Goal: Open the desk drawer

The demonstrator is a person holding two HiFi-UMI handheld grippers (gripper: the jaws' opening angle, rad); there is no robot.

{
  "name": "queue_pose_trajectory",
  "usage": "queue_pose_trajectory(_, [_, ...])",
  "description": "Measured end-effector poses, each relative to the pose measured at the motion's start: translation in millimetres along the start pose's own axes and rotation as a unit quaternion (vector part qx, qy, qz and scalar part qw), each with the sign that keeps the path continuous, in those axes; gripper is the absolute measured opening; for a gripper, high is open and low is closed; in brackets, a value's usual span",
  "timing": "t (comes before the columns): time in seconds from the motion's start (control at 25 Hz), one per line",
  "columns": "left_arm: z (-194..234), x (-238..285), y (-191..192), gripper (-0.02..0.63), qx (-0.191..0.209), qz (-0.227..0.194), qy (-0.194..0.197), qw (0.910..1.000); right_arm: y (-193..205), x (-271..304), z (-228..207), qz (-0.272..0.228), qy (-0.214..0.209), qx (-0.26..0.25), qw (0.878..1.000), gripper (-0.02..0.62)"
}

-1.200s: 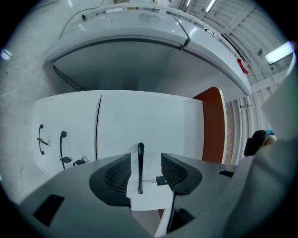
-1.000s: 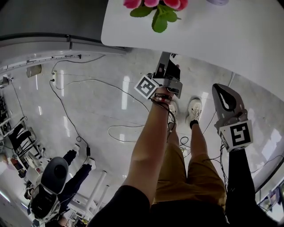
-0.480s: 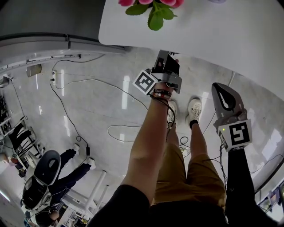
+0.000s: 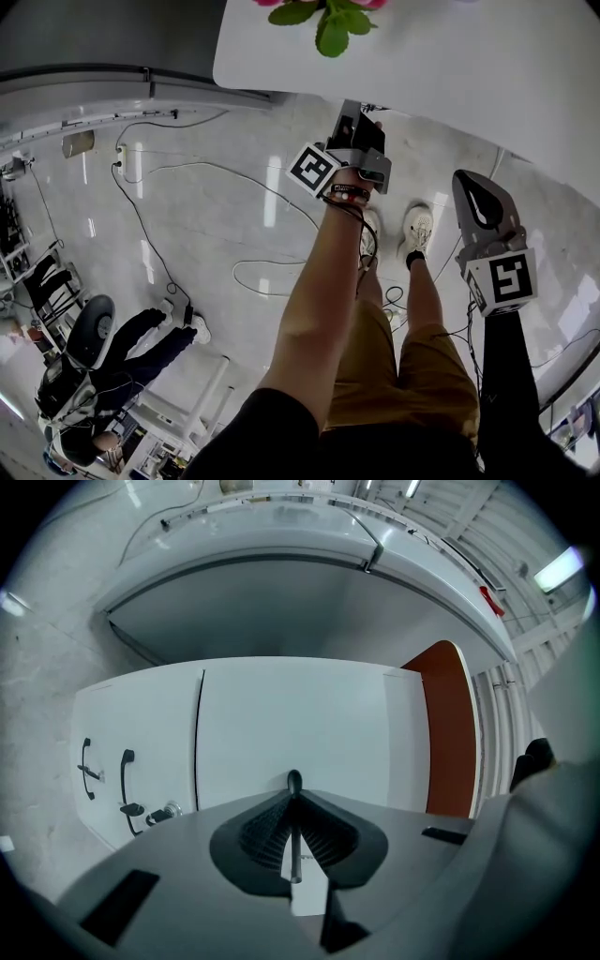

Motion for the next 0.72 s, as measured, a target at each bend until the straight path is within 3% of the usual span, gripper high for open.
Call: queue_pose_trajectory(0.72, [-1.2, -8.3, 0.9, 0.028, 0.003, 0.009, -0.015, 0.9998, -4.2, -6.0, -27.9, -0.018, 0.066, 0.027, 0.997, 0.000])
Point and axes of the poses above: the fingertips, and each gripper's own axes: x forward along the fingers, z to its left, y out of its underside, the point moved 2 cm from there along -x, backward along the fingers, and after that the axes turned 7 degrees about -z, right-handed, at the moved point
